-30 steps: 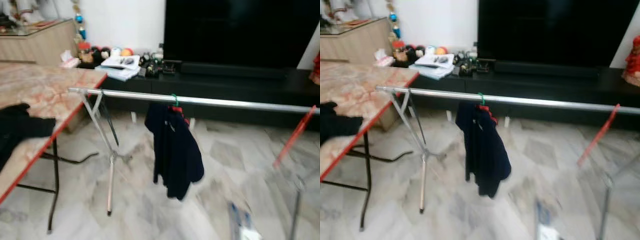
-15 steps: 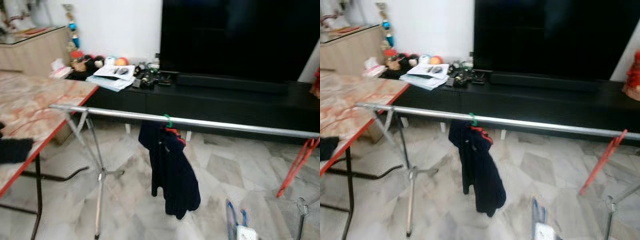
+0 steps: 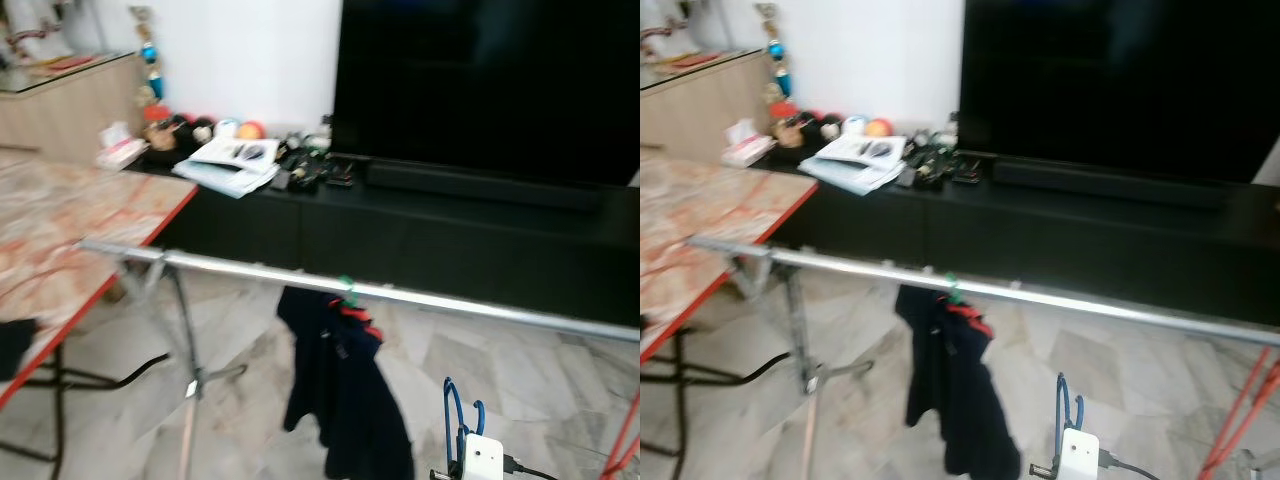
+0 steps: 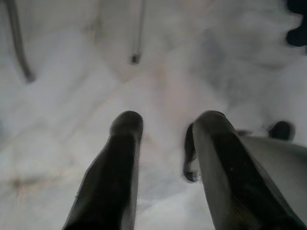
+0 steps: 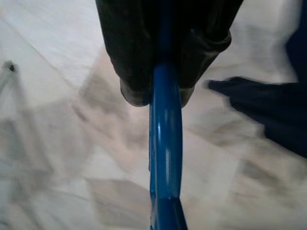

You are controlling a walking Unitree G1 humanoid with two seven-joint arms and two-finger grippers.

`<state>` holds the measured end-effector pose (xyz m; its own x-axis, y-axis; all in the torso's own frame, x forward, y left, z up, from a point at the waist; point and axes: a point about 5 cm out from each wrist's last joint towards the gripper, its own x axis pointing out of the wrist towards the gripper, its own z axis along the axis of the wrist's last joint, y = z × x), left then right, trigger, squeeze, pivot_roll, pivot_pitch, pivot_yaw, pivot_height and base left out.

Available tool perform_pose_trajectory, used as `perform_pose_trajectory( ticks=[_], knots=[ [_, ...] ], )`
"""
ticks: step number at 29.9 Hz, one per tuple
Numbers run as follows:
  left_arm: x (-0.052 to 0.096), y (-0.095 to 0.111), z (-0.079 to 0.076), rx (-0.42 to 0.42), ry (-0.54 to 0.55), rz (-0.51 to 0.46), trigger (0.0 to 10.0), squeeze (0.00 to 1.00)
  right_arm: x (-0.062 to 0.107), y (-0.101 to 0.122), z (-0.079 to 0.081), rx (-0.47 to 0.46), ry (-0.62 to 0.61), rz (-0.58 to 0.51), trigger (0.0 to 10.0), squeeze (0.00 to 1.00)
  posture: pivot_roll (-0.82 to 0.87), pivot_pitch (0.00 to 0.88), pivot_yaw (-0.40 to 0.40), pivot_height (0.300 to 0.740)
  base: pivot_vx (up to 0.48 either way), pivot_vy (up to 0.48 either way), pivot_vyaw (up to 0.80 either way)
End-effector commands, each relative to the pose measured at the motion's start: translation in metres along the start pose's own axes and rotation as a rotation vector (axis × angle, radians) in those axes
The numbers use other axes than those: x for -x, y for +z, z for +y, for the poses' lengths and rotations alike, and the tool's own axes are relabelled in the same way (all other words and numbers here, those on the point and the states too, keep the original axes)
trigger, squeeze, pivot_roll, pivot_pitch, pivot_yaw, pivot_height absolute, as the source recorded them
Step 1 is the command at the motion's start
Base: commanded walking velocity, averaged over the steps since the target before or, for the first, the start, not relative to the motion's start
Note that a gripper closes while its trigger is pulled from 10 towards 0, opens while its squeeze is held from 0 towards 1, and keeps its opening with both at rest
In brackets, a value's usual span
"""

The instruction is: Hang hanger

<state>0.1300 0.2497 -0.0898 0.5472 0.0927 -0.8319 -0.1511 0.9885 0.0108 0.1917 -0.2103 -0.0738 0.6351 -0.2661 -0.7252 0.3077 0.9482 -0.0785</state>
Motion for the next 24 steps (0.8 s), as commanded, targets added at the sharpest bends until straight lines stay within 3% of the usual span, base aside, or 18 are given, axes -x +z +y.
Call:
perform_pose_trajectory(
  ticks=[1,6,8,14,15,20,24],
  knots=[
    [0.003,-0.007,0.008,-0.021,0.027,0.035,10.0,0.00,-0.002,0.011,0.009,-0.025,0.014,-0.036,10.0,0.00,0.13,0.000,0.007,0.740,0.244,0.000,0.00],
    [0.002,-0.008,0.004,-0.020,0.019,0.034,10.0,0.00,-0.005,0.030,0.012,-0.038,0.007,-0.102,10.0,0.00,0.13,0.000,0.007,0.740,0.000,0.000,0.00],
    [0.004,-0.010,0.007,-0.028,0.017,0.035,10.0,0.00,-0.007,0.048,0.013,-0.057,-0.008,-0.164,10.0,0.00,0.12,0.003,0.005,0.740,0.000,0.000,0.00],
    [0.011,-0.014,0.026,-0.018,0.033,0.034,10.0,0.00,-0.008,0.073,0.014,-0.125,-0.054,-0.255,10.0,0.00,0.13,0.008,-0.003,0.740,0.000,0.000,0.00],
    [0.014,-0.016,0.035,-0.012,0.046,0.038,10.0,0.00,-0.007,0.079,0.013,-0.166,-0.086,-0.285,10.0,0.00,0.13,0.009,-0.005,0.740,0.000,0.000,0.00],
    [0.017,-0.022,0.038,-0.012,0.049,0.049,10.0,0.00,-0.006,0.078,0.014,-0.229,-0.095,-0.302,10.0,0.00,0.12,0.013,-0.008,0.740,0.000,0.000,0.00],
    [0.016,-0.031,0.024,-0.015,0.029,0.059,10.0,0.00,-0.004,0.074,0.017,-0.243,-0.084,-0.308,10.0,0.00,0.11,0.017,-0.011,0.740,0.000,0.000,0.00]
  ],
)
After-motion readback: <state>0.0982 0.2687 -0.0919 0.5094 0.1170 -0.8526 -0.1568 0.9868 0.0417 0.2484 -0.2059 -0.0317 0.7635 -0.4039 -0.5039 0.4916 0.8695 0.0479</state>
